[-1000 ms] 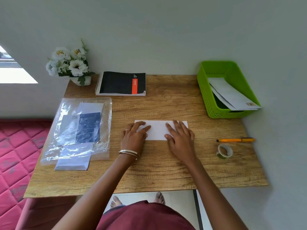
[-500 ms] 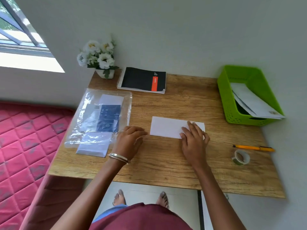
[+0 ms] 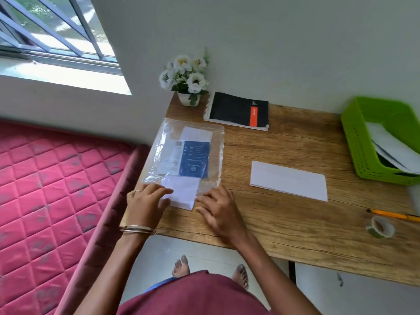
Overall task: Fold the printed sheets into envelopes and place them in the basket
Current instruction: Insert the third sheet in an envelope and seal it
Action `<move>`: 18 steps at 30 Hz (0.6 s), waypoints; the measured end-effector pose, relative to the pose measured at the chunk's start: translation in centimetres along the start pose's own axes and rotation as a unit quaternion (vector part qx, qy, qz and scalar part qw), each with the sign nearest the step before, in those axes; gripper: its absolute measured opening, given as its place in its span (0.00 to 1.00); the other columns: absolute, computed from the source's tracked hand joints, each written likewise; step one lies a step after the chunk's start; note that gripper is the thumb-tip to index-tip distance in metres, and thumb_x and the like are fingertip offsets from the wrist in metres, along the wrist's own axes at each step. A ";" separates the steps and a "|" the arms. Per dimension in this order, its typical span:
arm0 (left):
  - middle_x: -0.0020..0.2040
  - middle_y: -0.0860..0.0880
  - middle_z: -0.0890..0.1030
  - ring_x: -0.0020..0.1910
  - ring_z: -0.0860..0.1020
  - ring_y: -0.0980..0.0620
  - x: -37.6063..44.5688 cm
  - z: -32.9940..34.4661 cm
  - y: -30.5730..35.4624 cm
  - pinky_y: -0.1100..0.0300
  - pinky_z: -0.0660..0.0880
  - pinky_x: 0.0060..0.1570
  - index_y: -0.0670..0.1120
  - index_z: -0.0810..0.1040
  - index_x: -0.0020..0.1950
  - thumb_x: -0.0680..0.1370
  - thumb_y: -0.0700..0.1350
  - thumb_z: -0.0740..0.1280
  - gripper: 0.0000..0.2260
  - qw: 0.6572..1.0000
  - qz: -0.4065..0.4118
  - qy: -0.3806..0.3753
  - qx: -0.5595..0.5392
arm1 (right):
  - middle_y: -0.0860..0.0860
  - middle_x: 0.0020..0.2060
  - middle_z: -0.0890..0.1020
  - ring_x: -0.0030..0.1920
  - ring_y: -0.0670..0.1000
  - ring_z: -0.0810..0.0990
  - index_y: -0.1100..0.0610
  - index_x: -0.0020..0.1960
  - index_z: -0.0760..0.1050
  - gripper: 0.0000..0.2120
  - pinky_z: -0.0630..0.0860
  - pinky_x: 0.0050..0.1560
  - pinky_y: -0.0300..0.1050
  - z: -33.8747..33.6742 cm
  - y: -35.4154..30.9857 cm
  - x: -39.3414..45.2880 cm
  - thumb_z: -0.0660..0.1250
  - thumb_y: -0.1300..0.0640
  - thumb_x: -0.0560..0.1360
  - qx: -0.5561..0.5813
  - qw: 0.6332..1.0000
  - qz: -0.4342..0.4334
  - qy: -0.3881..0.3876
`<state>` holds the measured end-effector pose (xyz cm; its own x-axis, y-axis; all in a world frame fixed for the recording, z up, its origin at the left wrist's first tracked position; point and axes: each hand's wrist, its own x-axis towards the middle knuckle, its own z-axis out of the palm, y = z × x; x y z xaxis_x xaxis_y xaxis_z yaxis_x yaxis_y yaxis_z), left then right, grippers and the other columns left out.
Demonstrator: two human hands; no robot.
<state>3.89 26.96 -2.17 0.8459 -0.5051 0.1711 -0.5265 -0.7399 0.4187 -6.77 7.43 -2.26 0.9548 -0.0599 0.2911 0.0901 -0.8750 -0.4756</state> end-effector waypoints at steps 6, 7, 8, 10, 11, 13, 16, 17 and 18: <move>0.45 0.57 0.81 0.45 0.79 0.49 -0.3 -0.2 -1.1 0.50 0.71 0.43 0.57 0.81 0.45 0.67 0.53 0.62 0.11 0.998 0.045 -0.007 0.034 | 0.51 0.45 0.76 0.49 0.53 0.70 0.51 0.47 0.81 0.10 0.66 0.46 0.48 2.3 -2.1 1.4 0.69 0.47 0.69 -0.038 0.997 0.065 -0.019; 0.45 0.57 0.81 0.45 0.79 0.50 -0.3 -0.3 -1.1 0.51 0.71 0.43 0.57 0.80 0.45 0.67 0.52 0.62 0.11 0.998 0.051 -0.006 0.034 | 0.51 0.45 0.76 0.49 0.53 0.71 0.51 0.45 0.81 0.09 0.66 0.46 0.49 2.6 -2.4 1.6 0.72 0.48 0.68 -0.037 0.996 0.073 -0.023; 0.46 0.57 0.81 0.47 0.78 0.50 -0.2 -0.3 -1.2 0.51 0.71 0.42 0.58 0.79 0.46 0.66 0.52 0.63 0.11 0.998 0.057 -0.001 0.031 | 0.51 0.45 0.76 0.49 0.53 0.70 0.51 0.43 0.80 0.08 0.66 0.46 0.49 2.9 -2.7 1.7 0.73 0.49 0.67 -0.030 0.996 0.083 -0.026; 0.50 0.55 0.80 0.51 0.73 0.53 0.0 -0.5 -1.4 0.50 0.71 0.43 0.58 0.76 0.51 0.65 0.53 0.67 0.15 0.998 0.057 -0.002 0.018 | 0.51 0.45 0.75 0.51 0.52 0.69 0.52 0.41 0.80 0.06 0.65 0.48 0.49 3.1 -3.2 1.9 0.73 0.51 0.68 0.003 0.993 0.115 -0.037; 0.52 0.54 0.79 0.53 0.70 0.53 0.0 -0.8 -1.4 0.49 0.71 0.44 0.60 0.74 0.54 0.63 0.54 0.70 0.20 0.999 0.048 -0.015 0.015 | 0.50 0.46 0.75 0.51 0.52 0.69 0.53 0.42 0.80 0.05 0.65 0.49 0.49 2.9 -3.3 2.0 0.72 0.52 0.69 0.032 0.989 0.134 -0.050; 0.59 0.54 0.76 0.57 0.67 0.52 0.3 -1.3 -1.8 0.48 0.70 0.50 0.63 0.69 0.62 0.60 0.60 0.71 0.31 0.998 0.034 -0.052 0.003 | 0.50 0.44 0.76 0.49 0.49 0.70 0.55 0.42 0.80 0.05 0.68 0.50 0.48 1.9 -3.7 2.5 0.72 0.54 0.71 0.110 0.978 0.165 -0.070; 0.64 0.56 0.72 0.62 0.69 0.49 1.1 -2.5 -2.7 0.46 0.69 0.58 0.64 0.62 0.69 0.58 0.69 0.68 0.40 0.993 0.050 -0.083 -0.060 | 0.49 0.37 0.79 0.37 0.44 0.73 0.58 0.42 0.79 0.05 0.71 0.39 0.41 -1.0 -4.5 3.5 0.71 0.56 0.73 0.255 0.941 0.197 -0.102; 0.64 0.57 0.73 0.62 0.71 0.49 1.4 -2.9 -2.7 0.46 0.69 0.59 0.62 0.62 0.69 0.58 0.68 0.69 0.41 0.991 0.052 -0.082 -0.095 | 0.48 0.35 0.79 0.34 0.42 0.73 0.58 0.42 0.79 0.05 0.72 0.37 0.39 -2.1 -4.8 3.8 0.71 0.57 0.73 0.295 0.927 0.202 -0.116; 0.62 0.57 0.75 0.61 0.73 0.50 1.7 -3.3 -2.8 0.47 0.69 0.60 0.61 0.64 0.69 0.59 0.66 0.70 0.40 0.986 0.051 -0.076 -0.138 | 0.48 0.34 0.79 0.33 0.42 0.74 0.58 0.42 0.79 0.04 0.72 0.36 0.39 -3.1 -5.1 4.1 0.71 0.57 0.73 0.328 0.914 0.202 -0.131</move>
<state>7.06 29.64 -0.13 0.7558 -0.6474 0.0984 -0.5481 -0.5431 0.6361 -4.23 10.17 3.91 0.9750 -0.1219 -0.1859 -0.2163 -0.3265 -0.9201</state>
